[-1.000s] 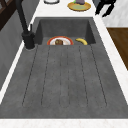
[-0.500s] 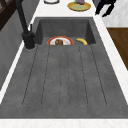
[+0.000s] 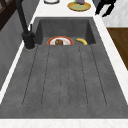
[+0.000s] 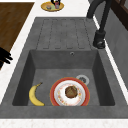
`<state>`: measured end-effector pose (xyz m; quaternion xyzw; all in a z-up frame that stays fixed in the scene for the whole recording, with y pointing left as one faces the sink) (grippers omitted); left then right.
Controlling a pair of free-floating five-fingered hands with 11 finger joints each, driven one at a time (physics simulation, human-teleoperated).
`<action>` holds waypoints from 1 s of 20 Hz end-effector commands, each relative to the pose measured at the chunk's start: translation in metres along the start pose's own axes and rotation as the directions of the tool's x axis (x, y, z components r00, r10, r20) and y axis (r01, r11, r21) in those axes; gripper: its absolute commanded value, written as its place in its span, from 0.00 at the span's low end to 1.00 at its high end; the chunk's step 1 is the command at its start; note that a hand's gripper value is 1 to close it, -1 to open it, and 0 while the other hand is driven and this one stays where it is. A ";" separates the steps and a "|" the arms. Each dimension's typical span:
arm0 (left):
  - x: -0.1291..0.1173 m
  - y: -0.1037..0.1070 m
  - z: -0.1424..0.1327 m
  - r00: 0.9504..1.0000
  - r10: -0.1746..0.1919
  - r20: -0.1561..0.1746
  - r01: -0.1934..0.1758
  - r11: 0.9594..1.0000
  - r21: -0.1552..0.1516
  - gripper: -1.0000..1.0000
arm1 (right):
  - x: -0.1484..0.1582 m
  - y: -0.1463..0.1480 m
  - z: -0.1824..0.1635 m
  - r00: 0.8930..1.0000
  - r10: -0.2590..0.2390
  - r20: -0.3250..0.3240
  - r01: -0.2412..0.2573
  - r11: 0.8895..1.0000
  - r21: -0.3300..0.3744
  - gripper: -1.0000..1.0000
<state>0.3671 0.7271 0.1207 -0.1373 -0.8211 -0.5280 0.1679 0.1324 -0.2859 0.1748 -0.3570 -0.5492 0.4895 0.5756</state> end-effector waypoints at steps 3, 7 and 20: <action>0.008 0.016 0.000 1.000 -0.004 0.011 0.004 1.000 -0.009 1.00 | 0.000 0.000 0.000 1.000 0.000 0.000 0.000 1.000 0.000 0.50; 0.031 0.036 -0.016 0.999 -0.006 0.031 0.008 0.999 -0.046 1.00 | 0.000 0.000 0.000 1.000 0.000 0.000 0.000 1.000 0.000 0.50; 0.068 0.084 -0.091 0.999 -0.023 -0.026 0.022 0.998 -0.066 1.00 | 0.000 0.000 0.000 1.000 0.000 0.000 0.000 1.000 0.000 0.50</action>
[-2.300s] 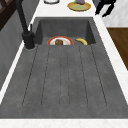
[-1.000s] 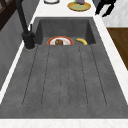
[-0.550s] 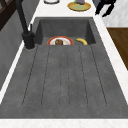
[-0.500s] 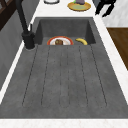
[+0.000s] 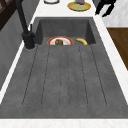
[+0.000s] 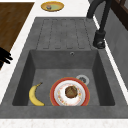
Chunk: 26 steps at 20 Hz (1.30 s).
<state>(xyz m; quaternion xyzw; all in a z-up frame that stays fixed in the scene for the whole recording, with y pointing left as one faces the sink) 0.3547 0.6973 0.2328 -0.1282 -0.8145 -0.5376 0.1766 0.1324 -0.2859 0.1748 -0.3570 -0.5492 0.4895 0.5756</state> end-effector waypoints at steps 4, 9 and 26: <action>0.020 0.018 -0.049 0.999 -0.042 0.003 0.042 0.998 -0.051 1.00 | 0.000 0.000 0.000 1.000 0.000 0.000 0.000 1.000 0.000 0.50; 0.036 0.000 -0.077 1.000 0.008 -0.007 -0.008 0.999 -0.036 1.00 | 0.000 0.000 0.000 1.000 0.000 0.000 0.000 1.000 0.000 0.50; 0.051 -0.044 -0.177 0.998 -0.011 -0.059 0.009 0.999 -0.034 1.00 | 0.000 0.000 0.000 1.000 0.000 0.000 0.000 1.000 0.000 0.50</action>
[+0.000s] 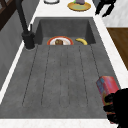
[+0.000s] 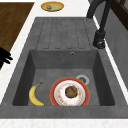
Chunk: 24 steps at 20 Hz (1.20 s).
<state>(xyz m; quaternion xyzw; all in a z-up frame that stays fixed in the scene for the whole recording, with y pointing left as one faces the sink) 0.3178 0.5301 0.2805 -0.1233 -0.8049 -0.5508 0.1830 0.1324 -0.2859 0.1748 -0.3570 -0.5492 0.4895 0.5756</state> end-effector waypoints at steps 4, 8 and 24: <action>0.000 -0.003 -0.009 1.000 0.001 0.001 -0.001 1.000 0.000 1.00 | 0.000 0.000 0.000 1.000 0.000 0.000 0.000 1.000 0.000 0.50; -0.006 -0.013 -0.039 1.000 0.001 -0.015 -0.001 1.000 -0.025 1.00 | 0.000 0.000 0.000 1.000 0.000 0.000 0.000 1.000 0.000 0.50; -0.009 -0.045 -0.146 1.000 -0.003 -0.031 0.002 0.999 -0.033 1.00 | 0.000 0.000 0.000 1.000 0.000 0.000 0.000 1.000 0.000 0.50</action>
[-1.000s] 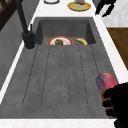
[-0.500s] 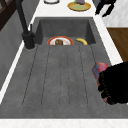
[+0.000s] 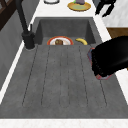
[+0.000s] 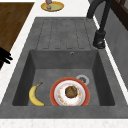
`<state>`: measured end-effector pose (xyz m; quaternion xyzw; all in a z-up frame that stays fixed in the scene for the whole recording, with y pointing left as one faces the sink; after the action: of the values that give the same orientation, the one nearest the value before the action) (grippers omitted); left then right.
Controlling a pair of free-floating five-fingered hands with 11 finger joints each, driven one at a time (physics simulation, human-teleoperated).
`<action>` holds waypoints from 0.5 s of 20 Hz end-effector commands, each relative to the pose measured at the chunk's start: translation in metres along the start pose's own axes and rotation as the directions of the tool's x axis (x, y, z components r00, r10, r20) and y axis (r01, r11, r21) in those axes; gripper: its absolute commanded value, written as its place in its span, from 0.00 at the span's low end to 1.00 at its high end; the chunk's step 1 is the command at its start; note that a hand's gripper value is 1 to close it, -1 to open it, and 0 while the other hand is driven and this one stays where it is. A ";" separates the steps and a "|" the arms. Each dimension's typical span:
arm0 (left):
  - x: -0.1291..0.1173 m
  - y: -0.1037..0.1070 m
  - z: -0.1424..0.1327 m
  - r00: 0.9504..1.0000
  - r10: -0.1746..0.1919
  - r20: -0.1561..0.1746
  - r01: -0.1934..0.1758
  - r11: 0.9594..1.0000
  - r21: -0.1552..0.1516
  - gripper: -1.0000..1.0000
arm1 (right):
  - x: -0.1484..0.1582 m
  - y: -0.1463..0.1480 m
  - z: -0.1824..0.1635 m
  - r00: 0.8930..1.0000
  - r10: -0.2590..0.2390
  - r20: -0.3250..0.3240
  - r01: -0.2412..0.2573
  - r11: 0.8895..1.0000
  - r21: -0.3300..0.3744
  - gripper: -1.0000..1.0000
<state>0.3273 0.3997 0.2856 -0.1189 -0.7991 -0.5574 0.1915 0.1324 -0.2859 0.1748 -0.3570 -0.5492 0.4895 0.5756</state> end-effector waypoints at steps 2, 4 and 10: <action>-0.004 -0.010 -0.036 1.000 -0.005 -0.011 0.004 1.000 -0.024 1.00 | 0.000 0.000 0.000 1.000 0.000 0.000 0.000 1.000 0.000 0.50; -0.006 -0.015 -0.050 1.000 -0.005 -0.013 0.005 1.000 -0.028 1.00 | 0.000 0.000 0.000 1.000 0.000 0.000 0.000 1.000 0.000 0.50; -0.011 -0.030 -0.093 1.000 -0.008 -0.021 0.007 0.999 -0.039 1.00 | 0.000 0.000 0.000 1.000 0.000 0.000 0.000 1.000 0.000 0.50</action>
<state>0.3380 0.3240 0.2835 -0.1169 -0.7949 -0.5630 0.1939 0.1324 -0.2859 0.1748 -0.3570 -0.5492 0.4895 0.5756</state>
